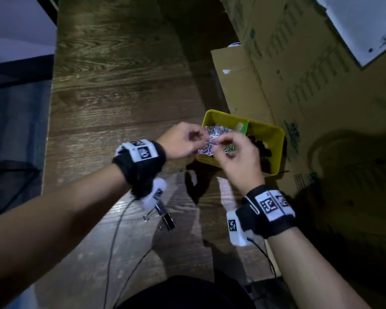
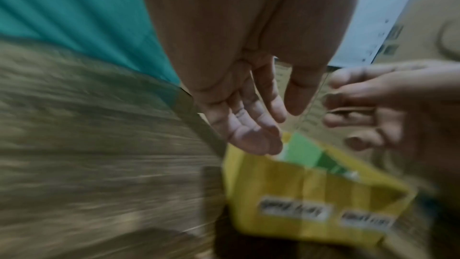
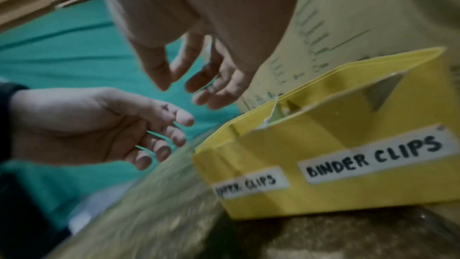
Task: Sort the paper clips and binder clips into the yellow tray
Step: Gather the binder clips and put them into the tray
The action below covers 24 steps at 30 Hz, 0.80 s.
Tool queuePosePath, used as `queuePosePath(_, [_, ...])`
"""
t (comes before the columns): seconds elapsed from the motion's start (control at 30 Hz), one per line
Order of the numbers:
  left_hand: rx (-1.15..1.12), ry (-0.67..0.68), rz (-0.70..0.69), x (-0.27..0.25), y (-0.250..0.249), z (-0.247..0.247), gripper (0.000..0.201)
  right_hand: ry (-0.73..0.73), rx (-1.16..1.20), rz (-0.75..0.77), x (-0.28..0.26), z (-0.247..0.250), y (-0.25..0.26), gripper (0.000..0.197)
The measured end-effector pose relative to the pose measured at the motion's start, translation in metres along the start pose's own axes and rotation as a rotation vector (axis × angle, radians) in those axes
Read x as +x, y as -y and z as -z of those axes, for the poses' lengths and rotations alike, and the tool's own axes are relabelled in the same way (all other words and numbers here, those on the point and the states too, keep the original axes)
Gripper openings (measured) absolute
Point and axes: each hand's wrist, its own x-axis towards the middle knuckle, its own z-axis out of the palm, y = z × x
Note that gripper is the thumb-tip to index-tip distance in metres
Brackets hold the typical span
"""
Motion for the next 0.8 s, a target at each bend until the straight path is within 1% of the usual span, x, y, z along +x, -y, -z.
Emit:
queuePosePath(0.03, [0.166, 0.02, -0.011, -0.009, 0.017, 0.013, 0.015, 0.164, -0.03, 0.042, -0.007, -0.009, 0.001, 0.014])
queuePosePath(0.07, [0.333, 0.06, 0.008, -0.021, 0.034, 0.025, 0.022, 0.349, -0.086, 0.057, -0.014, -0.018, 0.003, 0.015])
queuePosePath(0.1, [0.474, 0.123, 0.054, -0.033, 0.049, 0.036, 0.032, 0.542, -0.178, 0.058, -0.022, -0.028, 0.003, 0.021])
queuePosePath(0.13, [0.595, 0.208, 0.107, -0.047, 0.065, 0.044, 0.042, 0.724, -0.282, 0.05, -0.032, -0.039, 0.002, 0.031])
queuePosePath(0.17, [0.702, 0.304, 0.149, -0.061, 0.078, 0.05, 0.05, 0.874, -0.369, 0.054, -0.042, -0.05, -0.001, 0.044])
queuePosePath(0.2, [0.784, 0.39, 0.182, -0.074, 0.09, 0.053, 0.059, 0.979, -0.441, 0.069, -0.052, -0.061, -0.005, 0.058])
queuePosePath(0.23, [0.834, 0.447, 0.207, -0.086, 0.1, 0.051, 0.068, 1.042, -0.503, 0.094, -0.061, -0.072, -0.009, 0.072])
queuePosePath(0.27, [0.857, 0.466, 0.225, -0.096, 0.109, 0.047, 0.077, 1.077, -0.562, 0.119, -0.069, -0.082, -0.012, 0.086])
queuePosePath(0.33, [0.885, 0.424, 0.267, -0.112, 0.122, 0.032, 0.088, 1.096, -0.665, 0.141, -0.083, -0.101, -0.019, 0.11])
queuePosePath(0.37, [0.897, 0.389, 0.277, -0.117, 0.125, 0.023, 0.089, 1.084, -0.707, 0.12, -0.088, -0.108, -0.021, 0.116])
queuePosePath(0.4, [0.906, 0.343, 0.288, -0.12, 0.129, 0.014, 0.088, 1.061, -0.733, 0.088, -0.092, -0.115, -0.021, 0.116])
queuePosePath(0.47, [0.914, 0.256, 0.282, -0.124, 0.133, 0.0, 0.081, 0.997, -0.78, 0.055, -0.099, -0.129, -0.024, 0.107])
queuePosePath(0.57, [0.859, 0.163, 0.232, -0.126, 0.14, -0.012, 0.064, 0.887, -0.794, 0.078, -0.105, -0.141, -0.031, 0.082])
queuePosePath(0.67, [0.813, 0.121, 0.163, -0.13, 0.138, -0.011, 0.055, 0.88, -0.726, 0.036, -0.104, -0.142, -0.032, 0.066])
queuePosePath(0.73, [0.851, 0.112, 0.12, -0.131, 0.134, -0.009, 0.054, 0.873, -0.707, 0.024, -0.101, -0.141, -0.028, 0.06])
queuePosePath(0.77, [0.88, 0.086, 0.081, -0.131, 0.132, -0.008, 0.052, 0.869, -0.697, 0.017, -0.1, -0.141, -0.026, 0.057])
queuePosePath(0.8, [0.869, 0.078, 0.063, -0.131, 0.128, -0.007, 0.05, 0.863, -0.68, 0.01, -0.098, -0.141, -0.023, 0.054])
